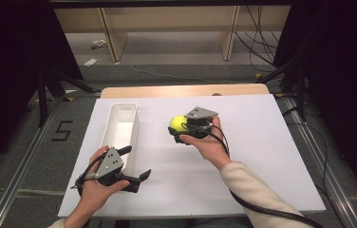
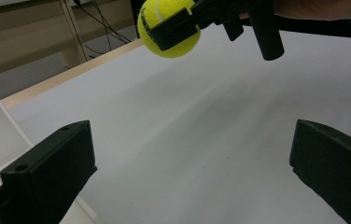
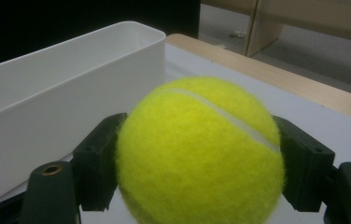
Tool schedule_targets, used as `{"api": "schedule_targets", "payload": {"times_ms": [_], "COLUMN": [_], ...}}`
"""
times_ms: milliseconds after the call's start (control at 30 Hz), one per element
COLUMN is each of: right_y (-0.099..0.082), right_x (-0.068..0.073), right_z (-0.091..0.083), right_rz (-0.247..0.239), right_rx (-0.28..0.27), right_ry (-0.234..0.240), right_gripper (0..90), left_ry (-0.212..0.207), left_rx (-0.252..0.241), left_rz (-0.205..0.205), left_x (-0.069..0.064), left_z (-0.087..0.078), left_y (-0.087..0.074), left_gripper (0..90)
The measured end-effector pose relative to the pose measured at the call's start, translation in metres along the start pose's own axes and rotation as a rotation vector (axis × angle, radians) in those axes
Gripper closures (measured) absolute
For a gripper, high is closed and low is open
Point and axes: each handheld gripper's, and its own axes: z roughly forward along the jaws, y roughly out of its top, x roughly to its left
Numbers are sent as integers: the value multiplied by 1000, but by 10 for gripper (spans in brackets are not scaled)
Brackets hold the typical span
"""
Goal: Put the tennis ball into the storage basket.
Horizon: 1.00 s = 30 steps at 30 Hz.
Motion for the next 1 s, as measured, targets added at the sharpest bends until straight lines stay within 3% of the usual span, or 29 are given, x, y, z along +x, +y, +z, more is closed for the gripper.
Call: {"api": "schedule_targets", "payload": {"times_ms": [1000], "right_y": [2], "right_x": [6], "right_z": [4], "right_rz": [-6], "right_rx": [-7], "right_ry": [11], "right_gripper": [270], "left_ry": [-1], "left_rx": [0], "left_rz": [0], "left_x": [0], "left_z": [0], "left_y": [0], "left_gripper": [0]}}
